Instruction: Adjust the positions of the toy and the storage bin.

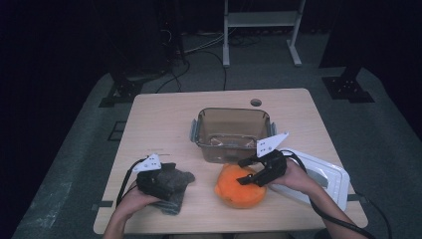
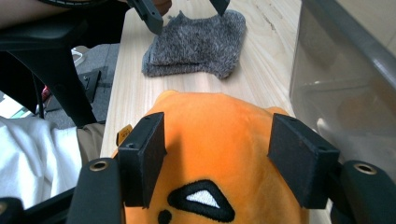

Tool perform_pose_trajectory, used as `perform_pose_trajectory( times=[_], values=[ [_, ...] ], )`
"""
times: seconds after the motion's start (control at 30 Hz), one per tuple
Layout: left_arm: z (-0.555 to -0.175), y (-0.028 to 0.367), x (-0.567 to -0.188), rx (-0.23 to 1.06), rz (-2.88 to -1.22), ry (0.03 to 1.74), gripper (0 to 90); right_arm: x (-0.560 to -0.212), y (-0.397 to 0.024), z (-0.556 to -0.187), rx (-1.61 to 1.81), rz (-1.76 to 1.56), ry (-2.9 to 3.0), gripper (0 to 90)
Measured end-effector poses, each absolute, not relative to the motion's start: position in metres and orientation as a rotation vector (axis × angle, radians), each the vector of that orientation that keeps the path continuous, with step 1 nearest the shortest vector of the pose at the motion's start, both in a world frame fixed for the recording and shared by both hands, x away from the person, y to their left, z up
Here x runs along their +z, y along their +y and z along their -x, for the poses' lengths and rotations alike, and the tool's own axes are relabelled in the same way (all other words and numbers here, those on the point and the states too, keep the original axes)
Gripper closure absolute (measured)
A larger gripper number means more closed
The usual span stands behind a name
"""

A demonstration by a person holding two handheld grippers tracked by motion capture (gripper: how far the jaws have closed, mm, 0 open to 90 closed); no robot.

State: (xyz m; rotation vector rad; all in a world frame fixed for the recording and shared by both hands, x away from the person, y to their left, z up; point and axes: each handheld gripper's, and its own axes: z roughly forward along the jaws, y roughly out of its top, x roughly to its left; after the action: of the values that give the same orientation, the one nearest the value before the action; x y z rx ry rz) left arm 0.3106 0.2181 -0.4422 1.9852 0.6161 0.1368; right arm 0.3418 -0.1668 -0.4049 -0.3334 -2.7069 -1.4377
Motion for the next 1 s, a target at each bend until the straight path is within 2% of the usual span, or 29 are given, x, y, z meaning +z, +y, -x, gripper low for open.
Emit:
perform_pose_trajectory(
  times=[1.0],
  values=[
    [-0.311, 0.217, -0.443, 0.132, -1.991, 0.612, 2.9, -0.418, -0.167, -0.332, -1.381, 0.458, -2.709, 27.1]
  ],
)
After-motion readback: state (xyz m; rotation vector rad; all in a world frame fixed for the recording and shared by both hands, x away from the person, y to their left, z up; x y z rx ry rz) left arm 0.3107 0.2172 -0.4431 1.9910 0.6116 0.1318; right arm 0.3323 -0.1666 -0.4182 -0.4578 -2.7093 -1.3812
